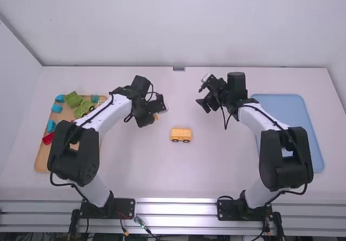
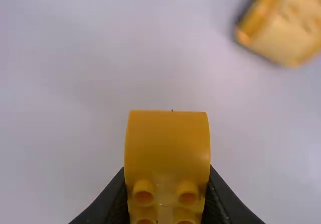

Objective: Assemble lego blocks to make yellow taxi

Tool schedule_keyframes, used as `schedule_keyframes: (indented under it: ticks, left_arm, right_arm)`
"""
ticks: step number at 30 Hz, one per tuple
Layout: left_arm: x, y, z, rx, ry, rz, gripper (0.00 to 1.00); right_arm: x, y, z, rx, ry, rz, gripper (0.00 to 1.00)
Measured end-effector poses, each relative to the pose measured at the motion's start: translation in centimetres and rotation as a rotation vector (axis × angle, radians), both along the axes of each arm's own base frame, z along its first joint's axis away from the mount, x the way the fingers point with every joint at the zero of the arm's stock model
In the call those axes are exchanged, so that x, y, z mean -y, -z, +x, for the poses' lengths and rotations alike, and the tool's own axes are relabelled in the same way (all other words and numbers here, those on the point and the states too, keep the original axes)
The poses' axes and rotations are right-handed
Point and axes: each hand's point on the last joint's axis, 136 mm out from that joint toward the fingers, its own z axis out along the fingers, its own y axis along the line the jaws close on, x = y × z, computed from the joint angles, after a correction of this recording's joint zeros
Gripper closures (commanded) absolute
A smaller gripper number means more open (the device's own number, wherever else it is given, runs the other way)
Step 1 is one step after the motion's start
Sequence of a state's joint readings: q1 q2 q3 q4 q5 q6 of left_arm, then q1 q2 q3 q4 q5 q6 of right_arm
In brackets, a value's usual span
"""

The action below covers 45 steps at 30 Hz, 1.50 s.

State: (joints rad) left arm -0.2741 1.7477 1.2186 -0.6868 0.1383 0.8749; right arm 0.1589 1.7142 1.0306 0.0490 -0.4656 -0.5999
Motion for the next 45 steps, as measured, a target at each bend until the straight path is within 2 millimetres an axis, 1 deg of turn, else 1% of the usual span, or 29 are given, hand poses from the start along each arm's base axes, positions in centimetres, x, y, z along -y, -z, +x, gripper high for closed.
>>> schedule_keyframes:
  ticks: [1,3,5,6,7,9,12,13,14,16,19,24,25,26,27,28,31,32,36,39,41,42,43,45]
  left_arm:
    - [0.1,0.8,-1.1,-0.033,0.111,0.028,0.99]
    - [0.3,1.3,-1.8,-0.050,0.214,0.035,0.99]
    - [0.8,1.2,-1.6,-0.023,0.305,0.020,0.98]
    - [0.9,1.2,-1.5,-0.017,0.314,0.017,0.99]
    - [1.2,1.1,-1.0,0.012,0.346,0.009,0.99]
    - [1.5,1.5,-0.6,0.050,0.386,0.002,0.98]
    - [1.5,2.4,-0.9,0.051,0.407,0.003,0.99]
    - [1.2,3.4,-1.4,0.029,0.412,0.012,0.99]
    - [1.2,3.7,-1.5,0.021,0.411,0.015,0.99]
    - [0.8,5.2,-1.9,-0.021,0.402,0.035,0.99]
    - [0.6,6.4,-2.4,-0.059,0.392,0.043,0.99]
    - [0.8,6.5,-2.3,-0.055,0.390,0.031,0.98]
    - [0.9,6.6,-2.3,-0.057,0.390,0.029,0.96]
    - [0.9,6.7,-2.3,-0.060,0.390,0.026,0.87]
    - [0.9,6.7,-2.4,-0.065,0.391,0.025,0.64]
    - [0.9,6.8,-2.5,-0.067,0.393,0.026,0.46]
    - [0.9,7.0,-2.4,-0.072,0.381,0.024,0.08]
    - [0.9,7.0,-2.4,-0.072,0.375,0.022,0.00]
    - [1.1,7.0,-2.4,-0.076,0.366,0.013,0.01]
    - [1.1,6.9,-2.9,-0.098,0.367,0.007,0.01]
    - [1.2,6.1,-3.2,-0.128,0.367,-0.007,0.01]
    - [1.4,5.4,-3.2,-0.140,0.369,-0.018,0.01]
    - [1.5,5.3,-3.1,-0.140,0.369,-0.021,0.01]
    - [2.1,3.8,-2.6,-0.133,0.393,-0.057,0.01]
  right_arm:
    - [0.1,-0.5,-0.5,-0.012,0.004,0.002,0.01]
    - [0.2,-1.5,-1.3,-0.018,0.004,0.002,0.01]
    - [0.3,-3.2,-2.1,-0.004,0.004,0.004,0.01]
    - [0.3,-3.5,-2.3,-0.001,0.004,0.005,0.01]
    - [0.4,-4.3,-2.5,0.010,0.003,0.008,0.01]
    - [0.3,-4.9,-2.9,0.017,0.002,0.012,0.01]
    - [0.3,-4.8,-3.0,0.009,0.000,0.009,0.01]
    - [0.3,-4.7,-3.1,0.006,0.001,0.008,0.01]
    - [0.3,-4.7,-3.0,0.007,0.001,0.008,0.01]
    - [0.2,-4.8,-3.0,0.010,0.000,0.008,0.01]
    - [0.2,-4.8,-3.0,0.010,-0.002,0.009,0.01]
    - [0.2,-4.7,-3.1,0.008,-0.002,0.007,0.01]
    - [0.2,-4.7,-3.1,0.007,-0.002,0.008,0.01]
    - [0.2,-4.7,-3.1,0.004,-0.002,0.007,0.01]
    - [0.2,-4.6,-3.2,0.002,-0.002,0.007,0.01]
    - [0.2,-4.6,-3.2,0.000,-0.003,0.006,0.01]
    - [0.2,-4.4,-3.3,-0.002,-0.011,-0.005,0.01]
    - [0.2,-4.4,-3.4,-0.001,-0.012,-0.006,0.01]
    - [0.2,-4.4,-3.4,0.002,-0.015,-0.009,0.01]
    - [0.2,-4.4,-3.3,0.003,-0.016,-0.009,0.01]
    - [0.2,-4.4,-3.3,0.004,-0.016,-0.010,0.01]
    - [0.2,-4.4,-3.4,0.003,-0.017,-0.010,0.01]
    - [0.2,-4.4,-3.4,0.003,-0.017,-0.010,0.01]
    - [0.2,-4.4,-3.4,0.003,-0.017,-0.011,0.01]
